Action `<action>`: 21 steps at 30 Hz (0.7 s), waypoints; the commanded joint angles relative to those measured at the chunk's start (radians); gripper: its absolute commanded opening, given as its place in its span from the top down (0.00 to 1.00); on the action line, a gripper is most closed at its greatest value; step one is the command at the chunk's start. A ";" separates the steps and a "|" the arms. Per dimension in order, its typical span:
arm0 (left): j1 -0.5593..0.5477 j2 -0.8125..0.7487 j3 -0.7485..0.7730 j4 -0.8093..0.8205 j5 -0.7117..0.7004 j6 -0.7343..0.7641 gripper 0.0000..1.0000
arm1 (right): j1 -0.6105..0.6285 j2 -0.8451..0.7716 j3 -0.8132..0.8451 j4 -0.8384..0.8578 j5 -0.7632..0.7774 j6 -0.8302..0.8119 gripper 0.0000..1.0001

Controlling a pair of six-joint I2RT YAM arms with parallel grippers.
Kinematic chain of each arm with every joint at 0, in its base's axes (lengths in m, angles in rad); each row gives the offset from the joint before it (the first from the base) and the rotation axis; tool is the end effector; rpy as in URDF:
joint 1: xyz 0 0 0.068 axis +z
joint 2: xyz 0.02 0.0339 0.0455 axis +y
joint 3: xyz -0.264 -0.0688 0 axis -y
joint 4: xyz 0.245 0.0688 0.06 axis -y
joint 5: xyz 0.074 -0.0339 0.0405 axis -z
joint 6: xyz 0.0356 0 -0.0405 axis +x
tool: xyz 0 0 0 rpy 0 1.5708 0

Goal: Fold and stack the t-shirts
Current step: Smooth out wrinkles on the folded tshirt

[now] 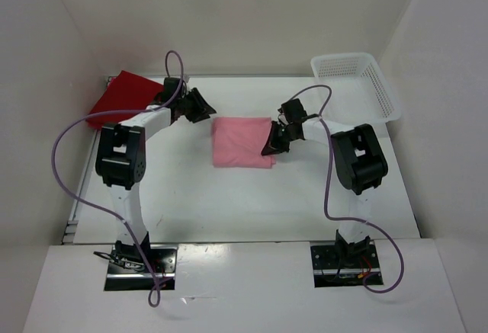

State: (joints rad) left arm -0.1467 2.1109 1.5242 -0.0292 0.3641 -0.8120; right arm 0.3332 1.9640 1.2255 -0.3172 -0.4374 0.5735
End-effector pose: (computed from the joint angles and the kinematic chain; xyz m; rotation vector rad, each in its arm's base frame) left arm 0.4735 -0.0828 0.1923 -0.5412 2.2339 -0.9197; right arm 0.3684 0.1435 0.1443 0.1692 2.7397 0.8636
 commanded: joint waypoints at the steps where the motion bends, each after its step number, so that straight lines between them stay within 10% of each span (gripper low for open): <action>1: -0.043 -0.199 -0.111 0.054 0.027 0.025 0.55 | -0.005 -0.062 0.075 -0.034 0.017 -0.026 0.88; 14: -0.169 -0.296 -0.542 0.114 0.039 -0.009 0.55 | -0.045 0.222 0.408 -0.076 0.055 -0.044 0.91; 21: -0.142 -0.428 -0.604 0.042 0.026 0.010 0.30 | -0.054 0.246 0.488 -0.088 0.069 -0.044 0.88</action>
State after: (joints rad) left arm -0.3092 1.7653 0.9363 0.0479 0.4152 -0.8360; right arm 0.2821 2.2261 1.6310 -0.4026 -0.3855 0.5495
